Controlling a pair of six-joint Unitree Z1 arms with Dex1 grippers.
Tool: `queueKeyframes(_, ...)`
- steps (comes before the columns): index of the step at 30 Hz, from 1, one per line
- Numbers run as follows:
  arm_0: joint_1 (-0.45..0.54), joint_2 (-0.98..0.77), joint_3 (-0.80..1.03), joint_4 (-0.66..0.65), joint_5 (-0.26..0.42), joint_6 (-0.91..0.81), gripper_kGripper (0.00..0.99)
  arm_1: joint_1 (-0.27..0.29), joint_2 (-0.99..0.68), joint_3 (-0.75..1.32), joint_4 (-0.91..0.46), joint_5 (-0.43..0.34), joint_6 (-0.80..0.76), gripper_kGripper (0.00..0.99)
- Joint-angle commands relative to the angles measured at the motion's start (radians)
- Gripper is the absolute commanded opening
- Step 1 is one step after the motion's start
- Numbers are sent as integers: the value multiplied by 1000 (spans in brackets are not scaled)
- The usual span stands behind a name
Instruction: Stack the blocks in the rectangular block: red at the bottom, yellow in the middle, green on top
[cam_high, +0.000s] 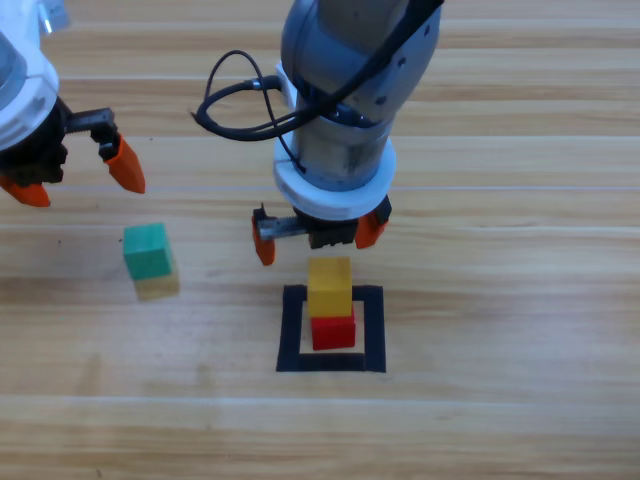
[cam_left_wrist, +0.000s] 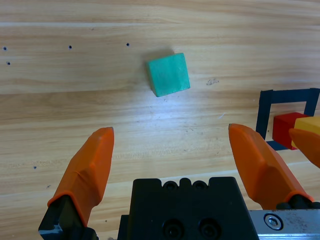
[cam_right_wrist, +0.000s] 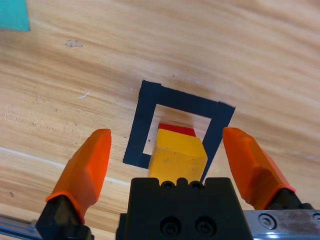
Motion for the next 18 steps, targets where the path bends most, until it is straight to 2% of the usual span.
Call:
queueKeyframes(1,20,109,-38,-23,-12,-5,971,32,-198,42,18,-1,-276,990)
queueKeyframes(3,17,171,-81,-23,-10,-16,971,26,-287,114,18,-21,-328,990)
queueKeyframes(6,-1,257,-132,-23,0,-51,962,18,-434,260,14,-6,-488,990)
queueKeyframes(9,-21,307,-159,-21,17,-80,960,15,-558,430,-43,13,-583,990)
queueKeyframes(10,-27,318,-165,-21,23,-90,962,12,-598,501,-80,39,-629,990)
queueKeyframes(12,-36,342,-175,-21,33,-107,960,-6,-664,653,-175,158,-744,990)
queueKeyframes(14,-39,364,-179,-21,34,-114,962,-23,-698,769,-273,238,-806,990)
queueKeyframes(18,-41,398,-187,-23,40,-123,960,-28,-759,934,-436,299,-839,990)
